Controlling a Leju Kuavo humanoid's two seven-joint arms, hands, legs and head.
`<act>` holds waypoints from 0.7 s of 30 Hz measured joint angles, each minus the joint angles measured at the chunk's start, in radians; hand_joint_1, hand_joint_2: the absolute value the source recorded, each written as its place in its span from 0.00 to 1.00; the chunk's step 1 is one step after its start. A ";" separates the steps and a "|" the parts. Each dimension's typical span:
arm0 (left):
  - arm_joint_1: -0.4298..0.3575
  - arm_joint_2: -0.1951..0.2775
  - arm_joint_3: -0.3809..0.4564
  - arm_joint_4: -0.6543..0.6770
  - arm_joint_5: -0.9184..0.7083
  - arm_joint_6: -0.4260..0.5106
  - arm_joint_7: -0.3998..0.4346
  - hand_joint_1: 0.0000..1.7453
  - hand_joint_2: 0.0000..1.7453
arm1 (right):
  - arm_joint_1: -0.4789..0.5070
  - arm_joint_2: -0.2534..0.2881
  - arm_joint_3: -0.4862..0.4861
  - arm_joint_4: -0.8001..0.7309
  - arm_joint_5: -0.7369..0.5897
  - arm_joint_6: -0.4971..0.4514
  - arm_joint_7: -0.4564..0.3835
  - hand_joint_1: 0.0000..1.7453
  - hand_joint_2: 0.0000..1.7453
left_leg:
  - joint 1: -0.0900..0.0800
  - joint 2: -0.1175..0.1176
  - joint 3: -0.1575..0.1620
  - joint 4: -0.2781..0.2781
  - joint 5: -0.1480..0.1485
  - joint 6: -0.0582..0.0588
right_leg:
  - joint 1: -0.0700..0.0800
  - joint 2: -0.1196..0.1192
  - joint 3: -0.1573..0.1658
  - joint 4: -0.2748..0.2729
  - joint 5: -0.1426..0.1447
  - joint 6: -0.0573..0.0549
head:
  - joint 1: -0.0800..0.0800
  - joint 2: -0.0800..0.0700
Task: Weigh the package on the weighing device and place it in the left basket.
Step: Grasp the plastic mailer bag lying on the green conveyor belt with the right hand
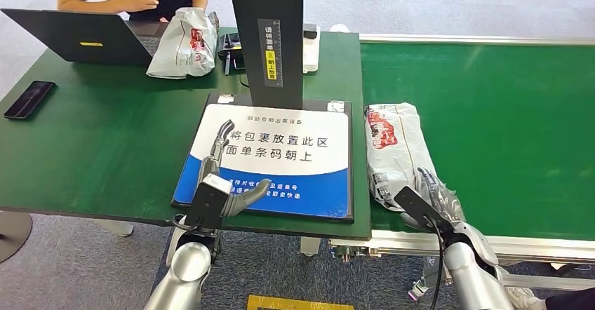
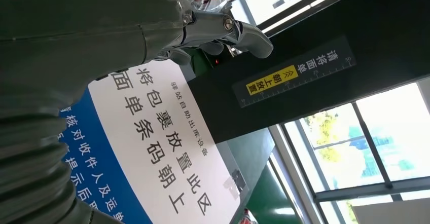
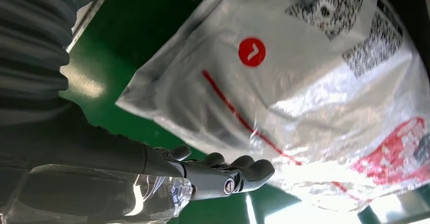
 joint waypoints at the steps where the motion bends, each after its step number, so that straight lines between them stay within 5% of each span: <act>1: 0.000 0.000 -0.003 0.000 0.000 -0.001 0.000 0.00 1.00 | -0.004 0.000 0.008 0.019 -0.002 -0.001 -0.004 0.00 1.00 | 0.000 0.000 0.000 0.000 0.000 0.000 | 0.000 0.000 0.000 0.000 0.000 0.000 | 0.000 0.000; 21: 0.000 0.020 -0.027 0.000 0.000 0.010 0.011 0.00 1.00 | -0.118 -0.002 0.115 0.262 0.017 -0.064 0.017 0.00 1.00 | 0.000 0.000 0.000 0.000 0.000 0.000 | 0.000 0.000 0.000 0.000 0.000 0.000 | 0.000 0.000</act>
